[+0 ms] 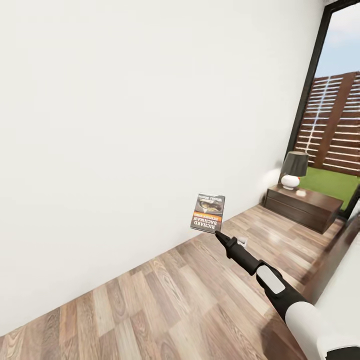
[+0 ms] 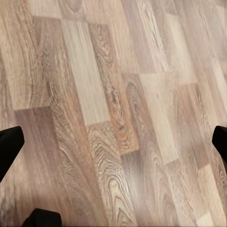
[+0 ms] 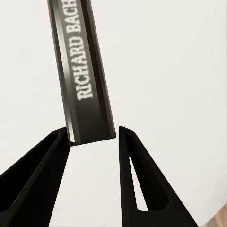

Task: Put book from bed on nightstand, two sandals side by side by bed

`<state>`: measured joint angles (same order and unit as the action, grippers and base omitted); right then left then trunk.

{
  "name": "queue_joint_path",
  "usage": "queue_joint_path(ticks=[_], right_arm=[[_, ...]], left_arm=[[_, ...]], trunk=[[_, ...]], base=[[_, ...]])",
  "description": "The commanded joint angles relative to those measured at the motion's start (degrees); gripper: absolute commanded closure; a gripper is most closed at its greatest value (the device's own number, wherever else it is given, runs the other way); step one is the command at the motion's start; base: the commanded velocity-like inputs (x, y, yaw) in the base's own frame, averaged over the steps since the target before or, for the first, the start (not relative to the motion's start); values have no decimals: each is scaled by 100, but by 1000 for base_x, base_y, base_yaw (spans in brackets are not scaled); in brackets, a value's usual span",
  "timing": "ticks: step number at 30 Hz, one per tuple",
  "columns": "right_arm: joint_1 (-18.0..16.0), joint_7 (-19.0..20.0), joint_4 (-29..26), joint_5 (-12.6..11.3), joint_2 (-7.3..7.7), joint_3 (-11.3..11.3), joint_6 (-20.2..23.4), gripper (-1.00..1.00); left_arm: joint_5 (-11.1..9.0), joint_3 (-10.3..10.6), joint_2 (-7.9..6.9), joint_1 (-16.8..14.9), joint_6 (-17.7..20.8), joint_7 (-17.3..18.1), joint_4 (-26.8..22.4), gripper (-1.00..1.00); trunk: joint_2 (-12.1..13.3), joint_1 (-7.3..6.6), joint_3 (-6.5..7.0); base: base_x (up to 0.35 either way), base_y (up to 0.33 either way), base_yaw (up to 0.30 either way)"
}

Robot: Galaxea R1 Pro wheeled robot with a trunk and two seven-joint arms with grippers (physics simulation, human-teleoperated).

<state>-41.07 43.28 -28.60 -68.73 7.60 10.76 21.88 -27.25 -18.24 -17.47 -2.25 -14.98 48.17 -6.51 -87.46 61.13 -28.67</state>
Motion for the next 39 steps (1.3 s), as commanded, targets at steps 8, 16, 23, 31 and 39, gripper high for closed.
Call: queue_joint_path(ticks=[8, 16, 23, 31, 39], right_arm=[[-7, 5, 3, -70, 5, 27, 36, 100], [-7, 5, 3, -70, 5, 31, 36, 100], [-7, 5, 3, -60, 5, 31, 36, 100], [-7, 9, 3, -55, 5, 31, 36, 100], [-7, 9, 3, -53, -1, 31, 36, 100]], left_arm=[[0, 4, -17, -4, -32, 24, 9, -100], [1, 4, -19, -4, -32, 25, 9, -100], [1, 17, -17, -4, -32, 30, 9, -100], [7, 37, -12, -4, -53, 54, 9, -100], [16, 46, -3, -4, -78, 60, 9, -100]], trunk=[[-3, 2, -6], [-3, 2, -6], [-3, 2, -6], [-3, 2, -6], [-3, 2, -6]], base=[[208, 223, -172], [219, 227, -166], [219, 223, -164], [199, 198, -159], [189, 189, -154]])
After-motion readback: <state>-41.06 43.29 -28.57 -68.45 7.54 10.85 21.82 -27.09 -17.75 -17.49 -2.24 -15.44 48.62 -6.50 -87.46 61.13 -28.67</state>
